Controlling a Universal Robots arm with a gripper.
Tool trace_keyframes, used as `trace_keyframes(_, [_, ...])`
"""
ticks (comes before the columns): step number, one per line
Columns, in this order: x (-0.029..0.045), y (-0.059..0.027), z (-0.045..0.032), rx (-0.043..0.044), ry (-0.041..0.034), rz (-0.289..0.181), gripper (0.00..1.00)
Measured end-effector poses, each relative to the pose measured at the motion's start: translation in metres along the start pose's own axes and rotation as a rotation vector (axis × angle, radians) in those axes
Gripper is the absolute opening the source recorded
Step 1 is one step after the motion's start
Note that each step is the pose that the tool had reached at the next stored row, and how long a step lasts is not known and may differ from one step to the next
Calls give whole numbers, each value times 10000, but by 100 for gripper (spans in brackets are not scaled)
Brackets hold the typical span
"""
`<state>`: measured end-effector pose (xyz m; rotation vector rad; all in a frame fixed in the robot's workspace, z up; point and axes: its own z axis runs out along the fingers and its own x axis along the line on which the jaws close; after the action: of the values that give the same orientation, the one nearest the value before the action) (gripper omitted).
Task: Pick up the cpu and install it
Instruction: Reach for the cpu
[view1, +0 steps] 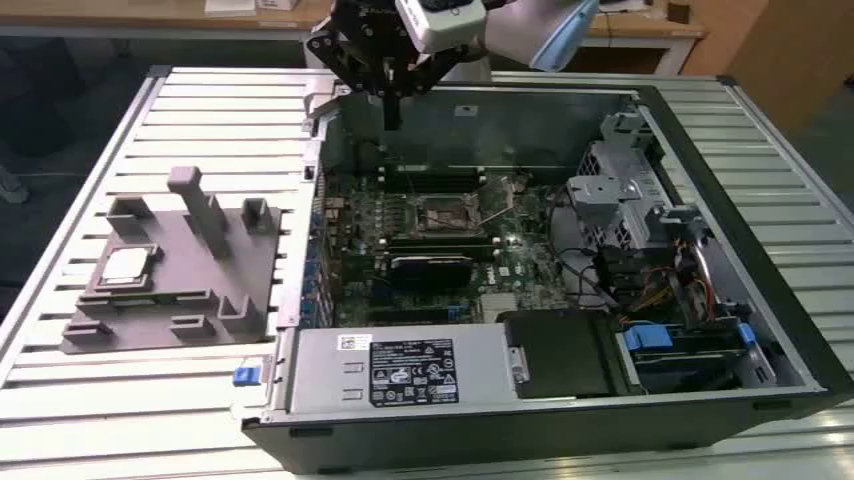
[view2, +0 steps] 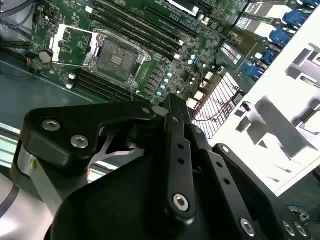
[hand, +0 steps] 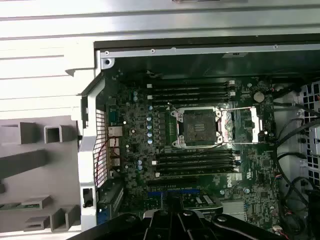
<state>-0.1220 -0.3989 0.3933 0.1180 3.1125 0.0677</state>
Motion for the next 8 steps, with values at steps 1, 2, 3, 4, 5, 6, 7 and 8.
trace_keyframes(1, [0, 0, 0, 0, 0, 0, 11])
trace_keyframes(2, [0, 0, 0, 0, 0, 0, 11])
trace_keyframes(3, [1, 0, 0, 0, 0, 0, 11])
trace_keyframes(4, [5, 0, 0, 1, 0, 2, 11])
trace_keyframes(5, [10, 0, -1, 1, 0, 2, 11])
trace_keyframes(6, [14, -1, -1, 1, 0, 1, 11])
trace_keyframes(7, [20, -2, 0, 0, 0, 0, 11])
trace_keyframes(8, [27, -2, 0, 0, -1, 0, 11])
